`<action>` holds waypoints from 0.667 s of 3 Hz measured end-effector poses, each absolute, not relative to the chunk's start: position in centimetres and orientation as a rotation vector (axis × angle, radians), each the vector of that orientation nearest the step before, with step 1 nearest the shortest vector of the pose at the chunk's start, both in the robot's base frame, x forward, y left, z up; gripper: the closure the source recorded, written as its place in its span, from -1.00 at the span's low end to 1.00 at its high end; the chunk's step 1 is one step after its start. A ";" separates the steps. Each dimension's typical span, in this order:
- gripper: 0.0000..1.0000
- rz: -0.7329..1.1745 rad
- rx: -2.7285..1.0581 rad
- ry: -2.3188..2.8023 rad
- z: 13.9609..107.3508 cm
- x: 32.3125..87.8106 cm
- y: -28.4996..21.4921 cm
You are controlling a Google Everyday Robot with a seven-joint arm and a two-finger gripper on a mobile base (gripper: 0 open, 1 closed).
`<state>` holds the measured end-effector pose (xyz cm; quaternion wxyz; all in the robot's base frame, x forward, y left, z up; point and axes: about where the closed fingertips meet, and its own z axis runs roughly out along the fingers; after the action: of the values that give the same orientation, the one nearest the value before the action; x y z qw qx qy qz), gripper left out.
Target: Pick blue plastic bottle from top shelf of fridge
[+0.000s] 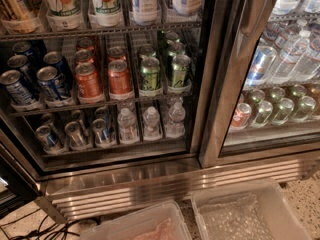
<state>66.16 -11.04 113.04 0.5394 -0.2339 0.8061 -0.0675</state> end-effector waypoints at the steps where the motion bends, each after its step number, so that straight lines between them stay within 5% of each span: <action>1: 1.00 -0.139 -0.623 1.922 113.0 65.4 -10.9; 2: 1.00 -0.112 -0.707 1.991 112.2 62.8 -11.3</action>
Offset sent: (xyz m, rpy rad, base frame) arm -0.0783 -0.0148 -0.0426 -0.0957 0.3221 0.1625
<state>62.76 -11.31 112.21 0.4909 -0.2911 0.8199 -0.0460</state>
